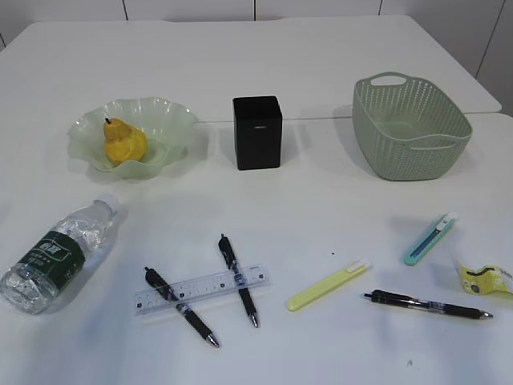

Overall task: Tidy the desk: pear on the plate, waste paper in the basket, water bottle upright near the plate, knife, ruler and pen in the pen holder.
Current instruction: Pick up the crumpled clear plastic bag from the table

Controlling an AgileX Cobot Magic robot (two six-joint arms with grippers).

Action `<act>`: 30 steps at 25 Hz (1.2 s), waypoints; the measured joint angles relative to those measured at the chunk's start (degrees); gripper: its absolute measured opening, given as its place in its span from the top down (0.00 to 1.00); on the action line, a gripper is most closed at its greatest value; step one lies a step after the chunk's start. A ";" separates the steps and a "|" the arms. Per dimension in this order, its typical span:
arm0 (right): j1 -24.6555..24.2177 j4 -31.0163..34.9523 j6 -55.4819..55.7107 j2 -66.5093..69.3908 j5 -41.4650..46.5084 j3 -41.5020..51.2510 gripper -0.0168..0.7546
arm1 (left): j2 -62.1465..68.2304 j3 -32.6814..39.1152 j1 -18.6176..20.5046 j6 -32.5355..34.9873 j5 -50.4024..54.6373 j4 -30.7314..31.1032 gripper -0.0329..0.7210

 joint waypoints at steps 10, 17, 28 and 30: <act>0.00 -0.20 -0.37 0.00 -1.16 0.00 0.50 | -7.56 13.56 0.00 -0.03 -15.09 -7.34 0.34; 0.00 -0.31 -0.62 0.00 -1.71 0.00 0.50 | -7.56 13.69 0.00 -0.12 -14.98 -7.50 0.34; 0.00 -5.03 3.99 4.40 -6.58 0.00 0.49 | -7.68 13.69 0.00 -0.12 -7.34 -7.60 0.34; 0.00 -6.33 5.70 6.45 -7.55 0.00 0.46 | -8.13 13.69 0.00 -0.12 -7.24 -7.60 0.34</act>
